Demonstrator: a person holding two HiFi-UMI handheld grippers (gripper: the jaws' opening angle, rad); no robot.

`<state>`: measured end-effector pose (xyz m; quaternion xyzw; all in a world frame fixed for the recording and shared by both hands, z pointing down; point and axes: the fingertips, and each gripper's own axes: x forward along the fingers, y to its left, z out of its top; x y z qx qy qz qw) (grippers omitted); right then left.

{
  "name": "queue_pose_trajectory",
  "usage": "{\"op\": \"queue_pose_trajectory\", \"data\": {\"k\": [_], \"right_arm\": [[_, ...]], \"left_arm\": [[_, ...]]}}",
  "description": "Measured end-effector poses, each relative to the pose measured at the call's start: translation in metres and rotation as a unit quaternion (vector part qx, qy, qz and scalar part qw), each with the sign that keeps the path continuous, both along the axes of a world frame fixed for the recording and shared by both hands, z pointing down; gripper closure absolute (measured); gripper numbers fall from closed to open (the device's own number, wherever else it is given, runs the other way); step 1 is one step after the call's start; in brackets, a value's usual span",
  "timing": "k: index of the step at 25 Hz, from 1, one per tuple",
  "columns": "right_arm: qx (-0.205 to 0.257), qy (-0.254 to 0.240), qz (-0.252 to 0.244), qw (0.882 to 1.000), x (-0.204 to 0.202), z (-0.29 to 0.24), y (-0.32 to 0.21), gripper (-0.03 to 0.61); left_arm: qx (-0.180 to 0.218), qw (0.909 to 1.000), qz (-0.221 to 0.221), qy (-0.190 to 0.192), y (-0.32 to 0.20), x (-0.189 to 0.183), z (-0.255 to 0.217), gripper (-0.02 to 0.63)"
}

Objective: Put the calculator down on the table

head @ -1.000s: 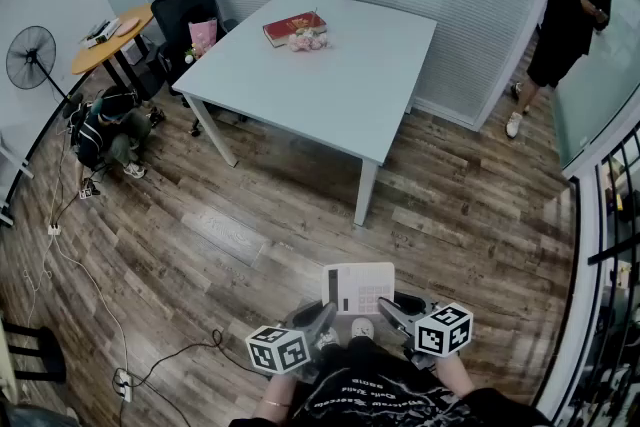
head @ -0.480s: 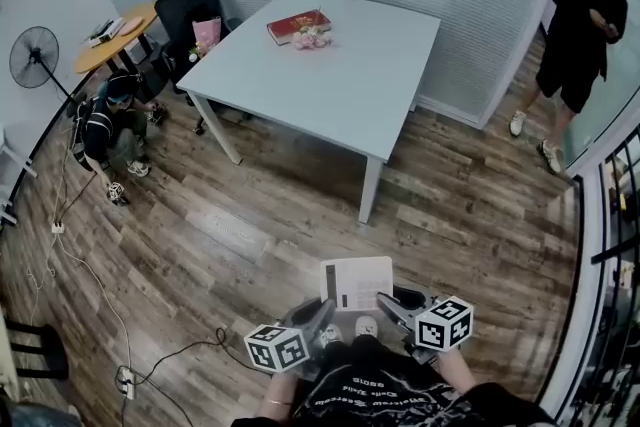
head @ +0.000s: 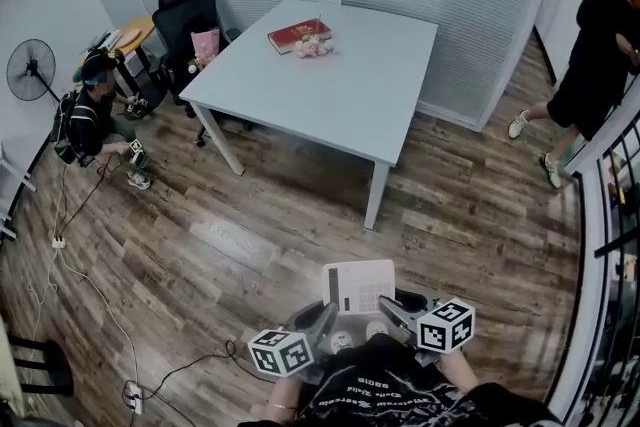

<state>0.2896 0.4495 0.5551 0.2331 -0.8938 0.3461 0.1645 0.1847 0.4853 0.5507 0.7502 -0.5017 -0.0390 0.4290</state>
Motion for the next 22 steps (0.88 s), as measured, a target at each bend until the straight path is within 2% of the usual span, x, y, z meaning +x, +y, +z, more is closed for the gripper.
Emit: {"op": "queue_pose_trajectory", "data": {"k": [10, 22], "right_arm": [[-0.002, 0.002, -0.027, 1.0, -0.031, 0.013, -0.007, 0.442], [-0.003, -0.008, -0.103, 0.995, -0.081, 0.007, -0.13, 0.442]], "left_arm": [[-0.011, 0.9995, -0.029, -0.001, -0.001, -0.029, 0.015, 0.548], [-0.023, 0.9947, -0.098, -0.02, -0.111, -0.072, 0.005, 0.546]]}}
